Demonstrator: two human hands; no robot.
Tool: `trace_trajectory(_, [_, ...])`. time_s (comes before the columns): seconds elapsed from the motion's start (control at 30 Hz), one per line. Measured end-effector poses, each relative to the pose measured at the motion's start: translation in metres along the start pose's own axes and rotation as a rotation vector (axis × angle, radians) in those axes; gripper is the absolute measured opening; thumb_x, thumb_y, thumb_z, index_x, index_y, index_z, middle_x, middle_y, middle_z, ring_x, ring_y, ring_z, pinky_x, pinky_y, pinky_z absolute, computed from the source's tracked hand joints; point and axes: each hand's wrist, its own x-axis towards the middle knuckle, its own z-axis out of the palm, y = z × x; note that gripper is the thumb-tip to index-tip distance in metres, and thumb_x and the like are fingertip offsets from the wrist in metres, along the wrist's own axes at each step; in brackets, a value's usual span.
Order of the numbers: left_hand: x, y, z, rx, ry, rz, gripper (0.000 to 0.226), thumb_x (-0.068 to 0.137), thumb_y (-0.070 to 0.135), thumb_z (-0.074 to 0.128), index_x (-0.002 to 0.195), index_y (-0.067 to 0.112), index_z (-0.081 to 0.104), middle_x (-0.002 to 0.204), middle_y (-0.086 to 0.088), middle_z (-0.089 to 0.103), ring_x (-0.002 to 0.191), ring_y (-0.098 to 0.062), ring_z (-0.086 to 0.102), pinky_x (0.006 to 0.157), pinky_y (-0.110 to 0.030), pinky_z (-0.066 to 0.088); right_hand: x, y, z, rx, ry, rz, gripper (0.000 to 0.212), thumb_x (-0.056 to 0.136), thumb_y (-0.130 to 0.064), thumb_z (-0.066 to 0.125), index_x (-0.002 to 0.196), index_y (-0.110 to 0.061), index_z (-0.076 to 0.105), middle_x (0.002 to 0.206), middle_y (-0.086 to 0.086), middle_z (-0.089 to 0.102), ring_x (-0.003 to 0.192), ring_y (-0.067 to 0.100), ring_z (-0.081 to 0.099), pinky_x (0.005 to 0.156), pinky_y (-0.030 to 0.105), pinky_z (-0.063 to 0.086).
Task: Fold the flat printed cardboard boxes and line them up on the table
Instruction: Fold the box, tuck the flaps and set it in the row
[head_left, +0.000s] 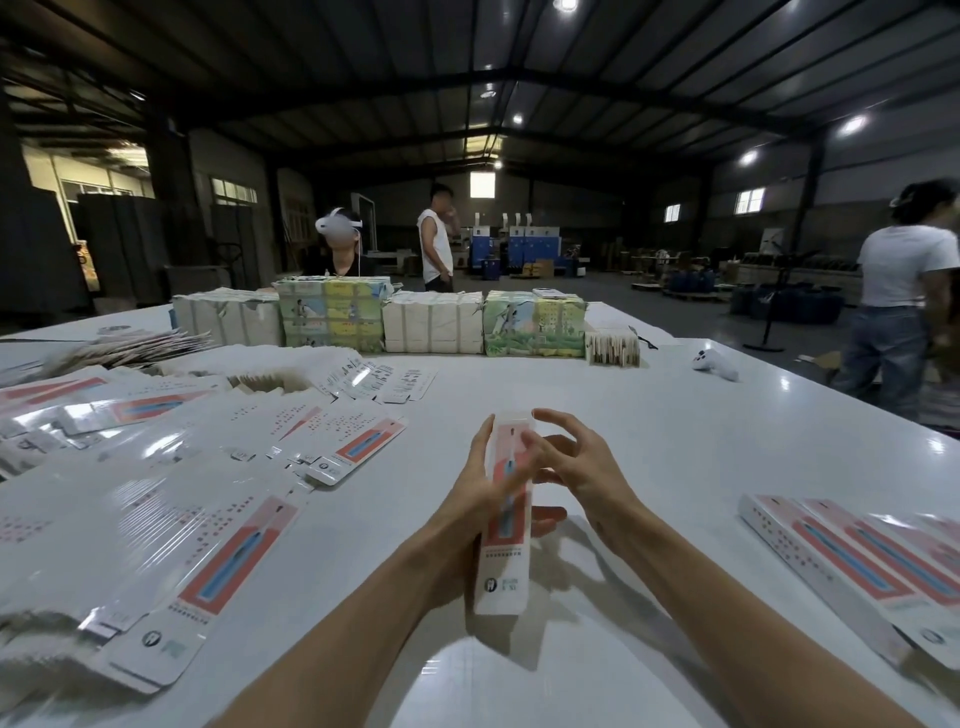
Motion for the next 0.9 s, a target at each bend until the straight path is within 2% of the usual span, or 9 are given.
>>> trace_trajectory(0.07, [0.0,-0.003,0.002,-0.019,-0.057,-0.011,0.116,0.069,0.04,0.099,0.149,0.063,0.017,0.135,-0.009,0.058,0.104,-0.03,0.077,0.075,-0.043,0.065,0.0,0.0,-0.001,-0.025,0.012,0.006,0.059,0.082,-0.054,0.077,0.134,-0.031,0.064,0.112,0.005,0.077,0.1,0.021,0.077,0.087,0.041,0.065])
trace_trajectory(0.2, [0.003,-0.007,0.004,-0.083,-0.04,0.0,0.12,0.069,0.015,0.099,0.151,0.055,0.02,0.129,-0.019,0.062,0.1,-0.035,0.077,0.073,-0.044,0.064,-0.002,-0.001,-0.004,-0.029,-0.012,0.028,0.051,0.089,-0.048,0.076,0.135,-0.029,0.066,0.114,0.007,0.076,0.098,0.021,0.078,0.083,0.039,0.065])
trace_trajectory(0.3, [0.004,-0.007,0.006,0.001,0.045,0.005,0.114,0.067,0.015,0.095,0.152,0.045,0.024,0.121,-0.02,0.066,0.094,-0.032,0.078,0.07,-0.039,0.064,-0.004,-0.002,-0.003,-0.024,-0.058,0.053,0.033,0.097,-0.04,0.072,0.127,-0.027,0.07,0.113,0.007,0.076,0.096,0.025,0.079,0.081,0.041,0.066])
trace_trajectory(0.37, [0.002,-0.008,0.006,-0.003,0.044,-0.007,0.108,0.07,0.011,0.094,0.147,0.047,0.029,0.117,-0.022,0.067,0.092,-0.035,0.078,0.071,-0.043,0.064,-0.004,-0.003,-0.002,-0.025,-0.082,0.061,0.023,0.101,-0.034,0.069,0.119,-0.021,0.073,0.111,0.009,0.076,0.095,0.027,0.078,0.084,0.042,0.065])
trace_trajectory(0.53, [-0.003,-0.006,0.006,0.027,0.028,-0.047,0.092,0.07,0.008,0.088,0.131,0.053,0.037,0.114,-0.023,0.065,0.082,-0.034,0.079,0.065,-0.04,0.064,-0.004,-0.003,-0.003,-0.072,-0.125,0.103,0.026,0.106,-0.026,0.06,0.115,-0.003,0.067,0.109,0.017,0.074,0.096,0.028,0.077,0.09,0.043,0.063])
trace_trajectory(0.63, [-0.004,-0.003,0.006,0.019,0.025,-0.057,0.091,0.071,0.006,0.086,0.135,0.047,0.036,0.108,-0.021,0.067,0.079,-0.033,0.079,0.064,-0.038,0.063,-0.003,0.0,-0.002,-0.08,-0.124,0.112,0.025,0.106,-0.028,0.06,0.116,-0.006,0.065,0.108,0.014,0.075,0.097,0.025,0.077,0.089,0.039,0.064])
trace_trajectory(0.8, [-0.005,0.004,0.003,0.109,0.037,-0.047,0.099,0.07,0.018,0.085,0.144,0.044,0.025,0.119,-0.017,0.064,0.089,-0.03,0.079,0.069,-0.036,0.064,0.003,0.003,0.003,0.014,-0.005,0.124,0.034,0.108,-0.045,0.052,0.135,-0.025,0.053,0.118,0.005,0.071,0.099,0.02,0.076,0.078,0.028,0.062])
trace_trajectory(0.9, [-0.005,0.005,0.006,0.215,-0.007,-0.055,0.1,0.068,0.027,0.086,0.146,0.043,0.027,0.124,-0.011,0.062,0.102,-0.033,0.075,0.078,-0.038,0.065,0.008,0.004,-0.004,0.069,0.068,0.131,0.03,0.111,-0.032,0.05,0.133,-0.014,0.059,0.114,0.011,0.073,0.093,0.021,0.077,0.069,0.025,0.059])
